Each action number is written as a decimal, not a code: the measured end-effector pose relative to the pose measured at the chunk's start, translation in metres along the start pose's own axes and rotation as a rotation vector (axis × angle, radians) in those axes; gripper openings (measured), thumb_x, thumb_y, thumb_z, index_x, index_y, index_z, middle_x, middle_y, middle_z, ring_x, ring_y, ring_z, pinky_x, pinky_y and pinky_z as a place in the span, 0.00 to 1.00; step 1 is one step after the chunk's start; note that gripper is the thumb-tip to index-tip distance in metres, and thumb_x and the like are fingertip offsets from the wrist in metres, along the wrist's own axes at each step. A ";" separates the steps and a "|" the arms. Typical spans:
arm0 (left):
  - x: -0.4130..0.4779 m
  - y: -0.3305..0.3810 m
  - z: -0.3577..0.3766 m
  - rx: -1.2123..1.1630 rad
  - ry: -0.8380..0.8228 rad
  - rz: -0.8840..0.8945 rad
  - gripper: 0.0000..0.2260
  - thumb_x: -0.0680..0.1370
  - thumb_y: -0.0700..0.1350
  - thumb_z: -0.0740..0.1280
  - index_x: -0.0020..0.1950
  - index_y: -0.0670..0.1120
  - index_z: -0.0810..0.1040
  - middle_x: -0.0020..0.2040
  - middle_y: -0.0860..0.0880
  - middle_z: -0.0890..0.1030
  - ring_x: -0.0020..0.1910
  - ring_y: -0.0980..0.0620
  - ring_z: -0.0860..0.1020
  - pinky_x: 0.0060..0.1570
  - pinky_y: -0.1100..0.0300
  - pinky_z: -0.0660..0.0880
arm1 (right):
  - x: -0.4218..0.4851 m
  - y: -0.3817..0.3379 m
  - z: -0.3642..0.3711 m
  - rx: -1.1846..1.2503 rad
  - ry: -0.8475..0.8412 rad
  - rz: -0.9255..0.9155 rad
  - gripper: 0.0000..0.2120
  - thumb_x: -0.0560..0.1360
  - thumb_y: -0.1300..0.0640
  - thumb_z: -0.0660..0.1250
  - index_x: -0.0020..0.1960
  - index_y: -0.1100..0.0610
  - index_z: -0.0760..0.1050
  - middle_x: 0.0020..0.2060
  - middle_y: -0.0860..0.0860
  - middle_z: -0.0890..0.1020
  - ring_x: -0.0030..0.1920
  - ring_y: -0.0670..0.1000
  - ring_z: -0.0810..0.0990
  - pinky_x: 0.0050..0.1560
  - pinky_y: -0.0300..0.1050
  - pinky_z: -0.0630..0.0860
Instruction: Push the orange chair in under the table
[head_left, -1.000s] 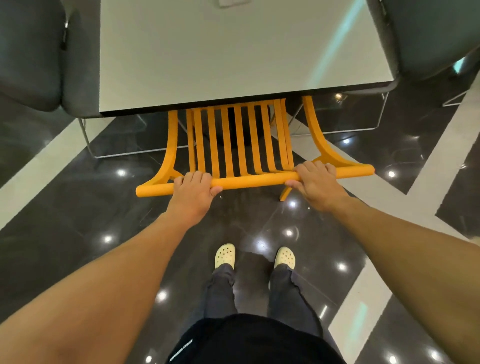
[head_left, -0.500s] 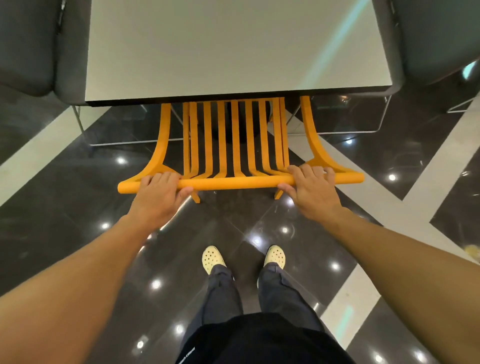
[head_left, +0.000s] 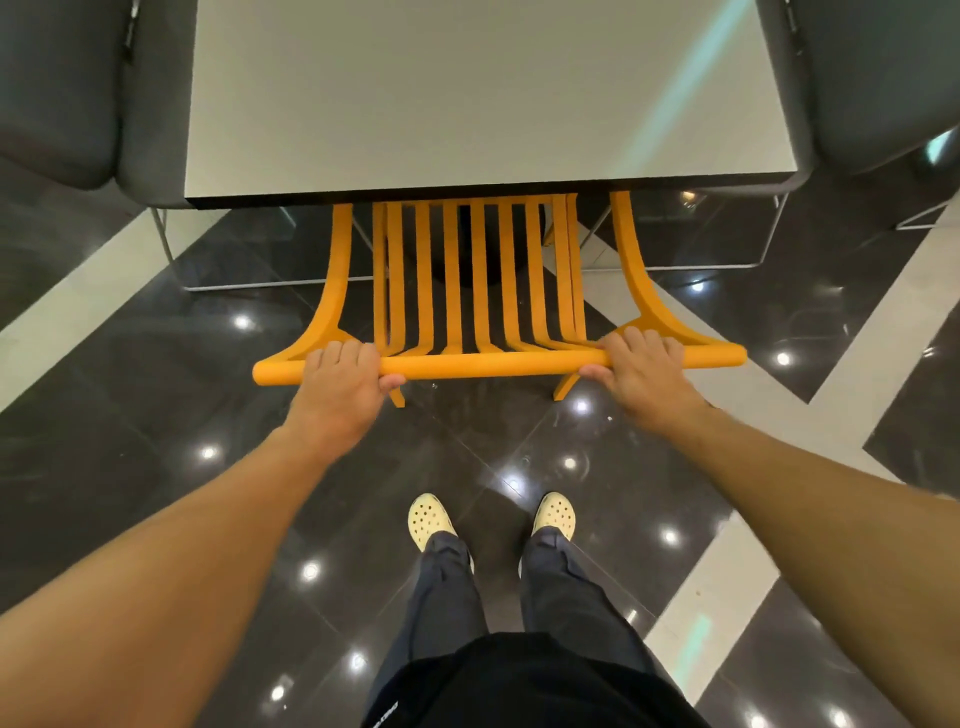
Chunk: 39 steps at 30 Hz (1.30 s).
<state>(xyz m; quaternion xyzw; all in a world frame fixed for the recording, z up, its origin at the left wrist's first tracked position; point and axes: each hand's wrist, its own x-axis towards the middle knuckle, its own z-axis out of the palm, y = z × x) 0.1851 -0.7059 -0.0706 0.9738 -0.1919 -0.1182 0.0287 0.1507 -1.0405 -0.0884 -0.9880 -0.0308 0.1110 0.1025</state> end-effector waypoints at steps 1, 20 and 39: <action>0.001 0.008 0.002 0.006 -0.016 -0.007 0.19 0.77 0.55 0.55 0.41 0.39 0.69 0.37 0.37 0.74 0.35 0.40 0.70 0.38 0.45 0.67 | 0.001 0.008 -0.001 -0.018 -0.011 0.004 0.29 0.73 0.34 0.44 0.53 0.55 0.70 0.45 0.56 0.74 0.45 0.57 0.70 0.49 0.55 0.63; 0.001 -0.002 0.001 -0.039 -0.020 -0.019 0.28 0.76 0.62 0.43 0.42 0.39 0.69 0.38 0.38 0.75 0.36 0.40 0.70 0.40 0.45 0.67 | -0.004 -0.011 -0.006 -0.034 0.004 0.017 0.32 0.74 0.35 0.42 0.50 0.59 0.71 0.43 0.60 0.76 0.42 0.61 0.70 0.48 0.61 0.66; 0.014 -0.019 -0.021 -0.145 0.016 0.063 0.30 0.76 0.59 0.51 0.70 0.39 0.56 0.71 0.38 0.62 0.72 0.41 0.55 0.70 0.44 0.46 | 0.002 -0.027 -0.031 -0.020 0.154 0.055 0.28 0.75 0.38 0.52 0.64 0.57 0.65 0.63 0.58 0.72 0.64 0.60 0.67 0.61 0.61 0.62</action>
